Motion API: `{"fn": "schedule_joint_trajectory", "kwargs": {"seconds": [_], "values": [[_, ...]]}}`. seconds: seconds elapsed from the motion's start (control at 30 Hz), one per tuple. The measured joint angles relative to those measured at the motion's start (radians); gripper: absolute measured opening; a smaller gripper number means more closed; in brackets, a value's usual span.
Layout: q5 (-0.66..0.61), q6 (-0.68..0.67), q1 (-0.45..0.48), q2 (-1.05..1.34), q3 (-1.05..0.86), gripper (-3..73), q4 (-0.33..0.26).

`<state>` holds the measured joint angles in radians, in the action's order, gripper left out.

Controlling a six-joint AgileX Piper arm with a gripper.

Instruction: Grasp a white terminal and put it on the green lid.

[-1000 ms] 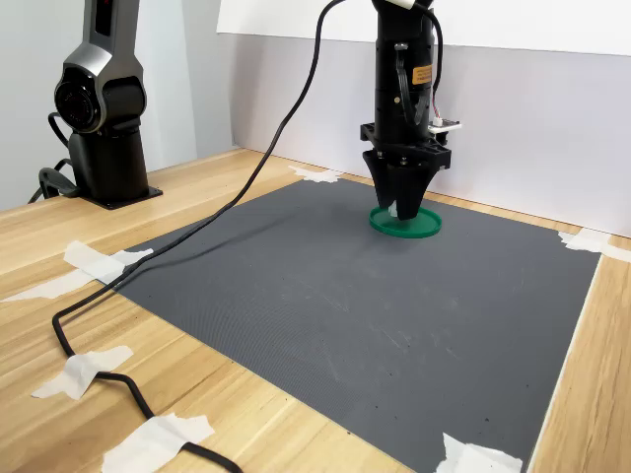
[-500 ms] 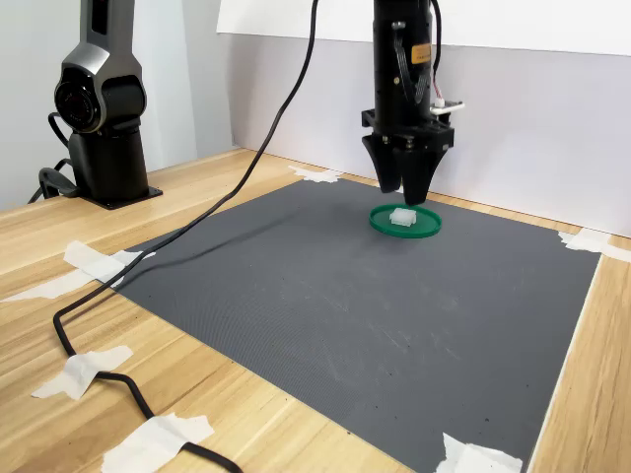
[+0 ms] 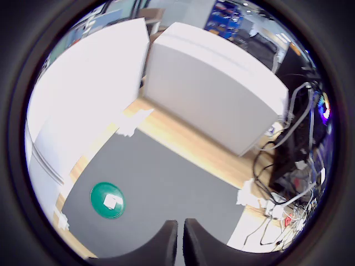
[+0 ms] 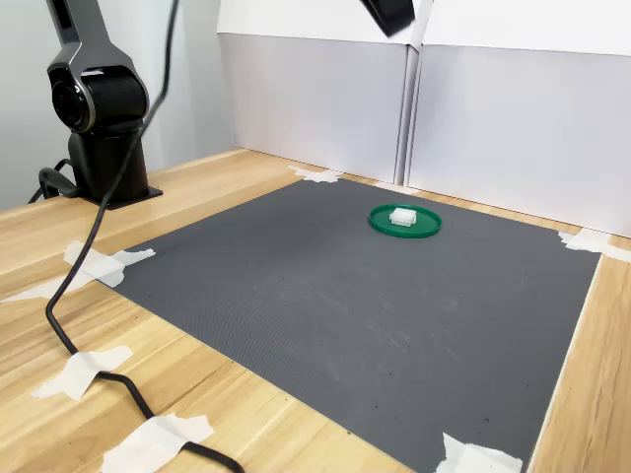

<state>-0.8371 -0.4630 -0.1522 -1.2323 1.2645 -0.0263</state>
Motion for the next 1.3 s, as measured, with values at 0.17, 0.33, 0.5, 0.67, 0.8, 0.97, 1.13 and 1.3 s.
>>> {"fn": "schedule_joint_trajectory", "kwargs": {"seconds": [0.17, 0.33, 0.5, 0.67, 0.8, 0.97, 1.13, 1.3], "values": [[0.060, 0.040, 0.087, 0.187, -0.128, -1.3, 0.000], [0.192, 0.064, 0.184, 0.355, -0.328, -1.6, -0.001], [0.357, 0.121, 0.277, 0.475, -0.511, -1.6, -0.016], [0.421, 0.223, 0.305, 0.594, -0.650, -1.6, -0.028], [0.387, 0.266, 0.306, 0.697, -0.728, -1.6, -0.032], [0.348, 0.274, 0.306, 0.837, -0.815, -1.6, -0.036], [0.352, 0.274, 0.306, 0.962, -0.903, -1.6, -0.051], [0.356, 0.274, 0.306, 1.024, -0.968, -1.6, -0.053]]}}
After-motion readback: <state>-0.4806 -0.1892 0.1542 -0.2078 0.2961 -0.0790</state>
